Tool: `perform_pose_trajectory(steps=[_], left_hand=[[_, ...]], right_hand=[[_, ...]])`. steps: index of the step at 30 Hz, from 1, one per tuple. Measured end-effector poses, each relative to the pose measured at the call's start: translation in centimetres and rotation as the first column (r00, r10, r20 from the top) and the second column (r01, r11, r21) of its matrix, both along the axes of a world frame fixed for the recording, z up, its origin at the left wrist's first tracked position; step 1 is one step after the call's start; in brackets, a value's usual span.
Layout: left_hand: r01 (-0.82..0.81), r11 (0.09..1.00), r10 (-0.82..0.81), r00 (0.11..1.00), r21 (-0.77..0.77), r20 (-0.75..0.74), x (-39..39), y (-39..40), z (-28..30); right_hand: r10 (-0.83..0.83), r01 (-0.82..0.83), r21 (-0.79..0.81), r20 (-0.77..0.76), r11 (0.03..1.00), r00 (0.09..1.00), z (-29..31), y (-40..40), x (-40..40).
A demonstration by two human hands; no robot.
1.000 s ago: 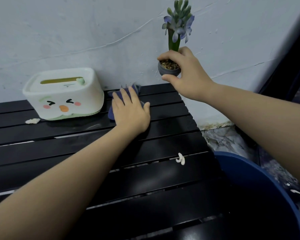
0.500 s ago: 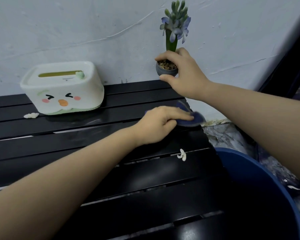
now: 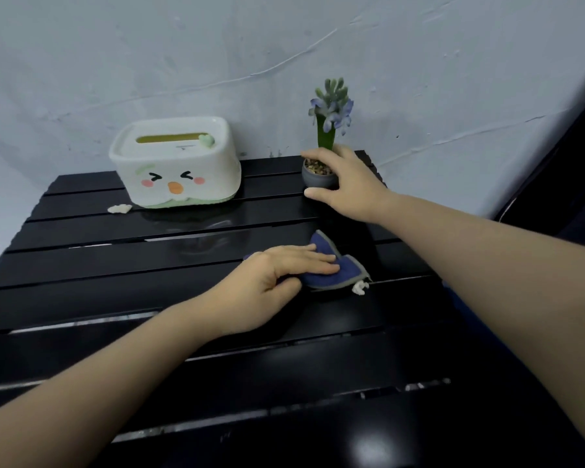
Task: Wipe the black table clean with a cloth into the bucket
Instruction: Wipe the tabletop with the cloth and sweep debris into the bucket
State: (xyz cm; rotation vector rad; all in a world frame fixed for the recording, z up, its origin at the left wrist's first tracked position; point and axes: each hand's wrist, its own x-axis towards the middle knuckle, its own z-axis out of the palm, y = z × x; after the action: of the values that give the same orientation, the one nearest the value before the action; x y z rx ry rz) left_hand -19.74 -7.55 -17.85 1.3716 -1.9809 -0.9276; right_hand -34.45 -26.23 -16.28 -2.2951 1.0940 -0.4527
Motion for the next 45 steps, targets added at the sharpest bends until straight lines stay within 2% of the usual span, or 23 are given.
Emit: perform_pose_trajectory(steps=[2, 4, 6, 10, 12, 15, 17, 20, 23, 27, 31, 33, 38, 41, 45], left_hand=[[-0.109, 0.992, 0.113, 0.991, 0.063, -0.070, 0.2, 1.0, 0.8], [-0.237, 0.967, 0.244, 0.967, 0.093, -0.068, 0.7, 2.1, 1.4], [-0.289, 0.956, 0.288, 0.957, 0.051, 0.025, 1.1, 3.3, 1.9], [-0.201, 0.970, 0.229, 0.945, -0.139, 0.234, 1.1, 5.3, 1.8], [-0.174, 0.972, 0.225, 0.890, -0.160, 0.397, 0.7, 5.5, 0.9], [-0.211, 0.968, 0.251, 0.758, -0.137, 0.602, -0.6, 5.2, -0.7], [-0.244, 0.955, 0.296, 0.726, -0.169, 0.621, -1.8, 4.6, -1.4], [-0.230, 0.953, 0.304, 0.737, -0.199, 0.604, -4.4, 3.2, -1.8], [-0.125, 0.971, 0.225, 0.776, -0.205, 0.589, -8.1, 1.5, -1.7], [0.046, 0.974, 0.094, 0.807, -0.221, 0.583, -13.7, -1.3, -1.4], [0.159, 0.953, -0.002, 0.856, -0.258, 0.518, -18.3, -3.5, -1.1], [0.135, 0.944, 0.017, 0.892, -0.302, 0.452, -19.3, -4.0, -1.1], [-0.046, 0.978, 0.059, 0.996, -0.206, 0.060, -18.8, -3.6, -0.4], [-0.152, 0.975, 0.123, 0.977, -0.165, -0.175, -17.1, -1.8, 0.6], [-0.304, 0.951, 0.270, 0.909, -0.062, -0.317, -12.2, 1.5, 1.8]], right_hand=[[-0.049, 0.049, -0.010, 0.030, 0.999, 0.998, 0.6, 1.4, -1.1], [-0.111, 0.115, -0.039, 0.107, 0.993, 0.988, 0.8, 3.9, -3.1], [-0.190, 0.195, -0.049, 0.086, 0.980, 0.978, 0.7, 7.8, -5.9], [-0.314, 0.311, -0.044, -0.106, 0.949, 0.943, 0.1, 17.4, -12.2], [-0.321, 0.321, -0.031, -0.203, 0.946, 0.925, -0.2, 21.8, -14.4], [-0.324, 0.344, 0.000, -0.338, 0.939, 0.884, -0.6, 26.9, -16.6], [-0.329, 0.353, -0.014, -0.400, 0.935, 0.855, -0.8, 29.3, -17.3], [-0.347, 0.347, -0.086, -0.447, 0.934, 0.824, -1.1, 31.3, -17.7], [-0.370, 0.343, -0.146, -0.464, 0.928, 0.805, -1.5, 31.8, -17.6], [-0.383, 0.353, -0.150, -0.431, 0.923, 0.817, -1.9, 31.7, -17.4], [-0.387, 0.368, -0.127, -0.405, 0.921, 0.829, -2.2, 31.6, -17.5], [-0.383, 0.369, -0.117, -0.412, 0.922, 0.827, -2.2, 31.5, -17.6], [-0.367, 0.360, -0.105, -0.450, 0.927, 0.814, -2.1, 31.2, -17.8], [-0.372, 0.367, -0.100, -0.444, 0.925, 0.815, -1.6, 31.2, -17.5], [-0.354, 0.339, -0.106, -0.344, 0.935, 0.870, -0.4, 30.1, -14.9]])
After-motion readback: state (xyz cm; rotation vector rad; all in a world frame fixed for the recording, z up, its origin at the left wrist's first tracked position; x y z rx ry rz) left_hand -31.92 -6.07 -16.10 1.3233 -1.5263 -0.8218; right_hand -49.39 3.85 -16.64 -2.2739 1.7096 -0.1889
